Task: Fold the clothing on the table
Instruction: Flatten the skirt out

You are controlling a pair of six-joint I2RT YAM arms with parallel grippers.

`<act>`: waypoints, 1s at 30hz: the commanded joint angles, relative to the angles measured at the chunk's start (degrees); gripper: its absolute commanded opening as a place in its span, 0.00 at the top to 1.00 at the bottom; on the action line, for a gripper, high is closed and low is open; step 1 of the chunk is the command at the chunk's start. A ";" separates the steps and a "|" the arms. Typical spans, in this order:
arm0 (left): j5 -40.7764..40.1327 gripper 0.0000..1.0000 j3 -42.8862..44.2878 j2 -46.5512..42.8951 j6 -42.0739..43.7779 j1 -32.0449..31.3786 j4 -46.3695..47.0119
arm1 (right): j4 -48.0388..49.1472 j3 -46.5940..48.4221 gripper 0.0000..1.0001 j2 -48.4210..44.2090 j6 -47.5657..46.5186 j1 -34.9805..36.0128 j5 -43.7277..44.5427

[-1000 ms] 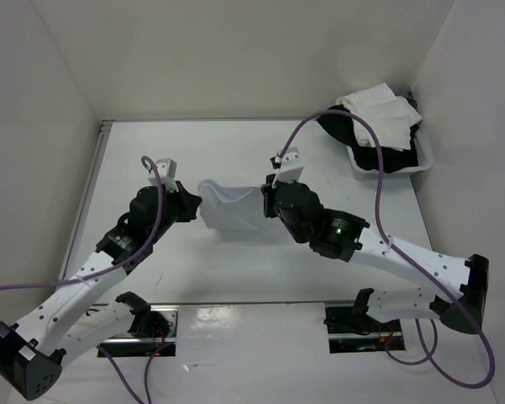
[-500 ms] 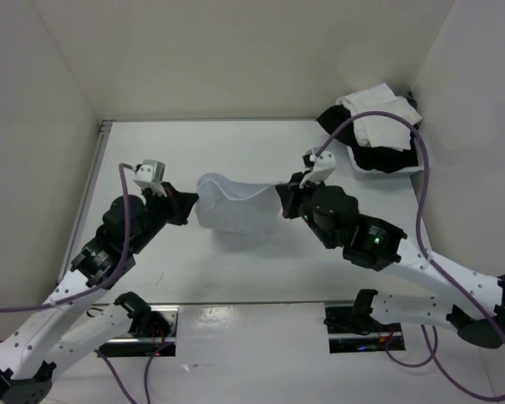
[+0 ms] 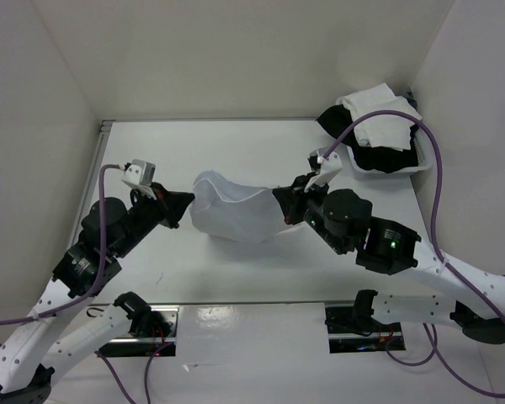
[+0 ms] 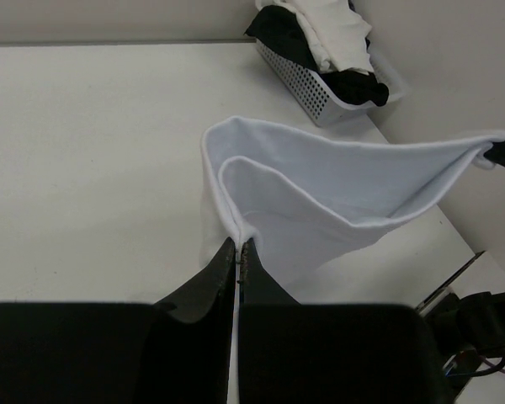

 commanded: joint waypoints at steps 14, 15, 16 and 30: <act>3.48 1.00 5.76 -5.38 2.53 -0.19 -2.48 | -5.84 4.77 1.00 -2.25 4.93 5.17 0.04; 4.01 1.00 5.76 -5.38 2.53 -0.19 -3.26 | -5.85 4.77 1.00 -2.25 4.93 5.17 -0.66; 4.01 1.00 6.28 -5.90 2.53 -0.19 -3.27 | -5.85 4.77 1.00 -2.25 4.93 5.17 -1.45; -7.40 1.00 2.34 2.61 0.15 -0.19 -1.25 | -4.09 4.24 1.00 4.85 1.51 4.48 9.88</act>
